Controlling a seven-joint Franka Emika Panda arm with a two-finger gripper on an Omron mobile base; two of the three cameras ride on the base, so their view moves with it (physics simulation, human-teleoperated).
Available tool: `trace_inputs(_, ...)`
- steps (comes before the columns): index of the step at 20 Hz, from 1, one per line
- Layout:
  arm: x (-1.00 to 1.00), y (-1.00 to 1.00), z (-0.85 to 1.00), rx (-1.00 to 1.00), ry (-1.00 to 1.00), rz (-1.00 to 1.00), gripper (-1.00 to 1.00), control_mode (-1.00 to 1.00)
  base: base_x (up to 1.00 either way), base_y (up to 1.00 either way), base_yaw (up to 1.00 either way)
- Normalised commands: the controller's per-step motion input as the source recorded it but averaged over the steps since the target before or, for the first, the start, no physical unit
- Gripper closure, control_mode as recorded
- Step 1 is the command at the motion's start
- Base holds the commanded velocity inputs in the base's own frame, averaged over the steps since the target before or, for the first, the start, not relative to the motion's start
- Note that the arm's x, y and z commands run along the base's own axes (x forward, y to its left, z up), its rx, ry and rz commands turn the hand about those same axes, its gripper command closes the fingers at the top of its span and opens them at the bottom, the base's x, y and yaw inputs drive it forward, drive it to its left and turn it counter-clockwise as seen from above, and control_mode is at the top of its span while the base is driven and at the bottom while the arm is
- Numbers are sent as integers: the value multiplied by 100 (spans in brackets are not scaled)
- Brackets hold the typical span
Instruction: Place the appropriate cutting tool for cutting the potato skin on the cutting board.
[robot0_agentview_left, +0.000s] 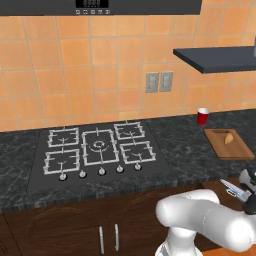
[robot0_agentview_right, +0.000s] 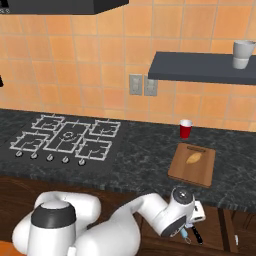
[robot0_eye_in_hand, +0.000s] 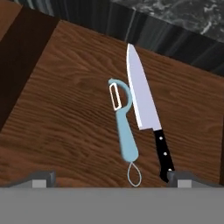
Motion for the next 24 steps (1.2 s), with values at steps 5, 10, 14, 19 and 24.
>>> trace_inputs(5,1,0,0,0,3,-4,-100,-100,0,0,0)
trace_inputs(10,46,0,0,0,0,-1,-100,-100,0,0,0)
trace_inputs(14,38,0,0,0,0,-1,-100,-100,0,0,0)
trace_inputs(19,0,0,-8,0,2,0,-100,-100,0,0,0)
trace_inputs(24,0,0,-24,0,9,0,-100,-100,0,0,0)
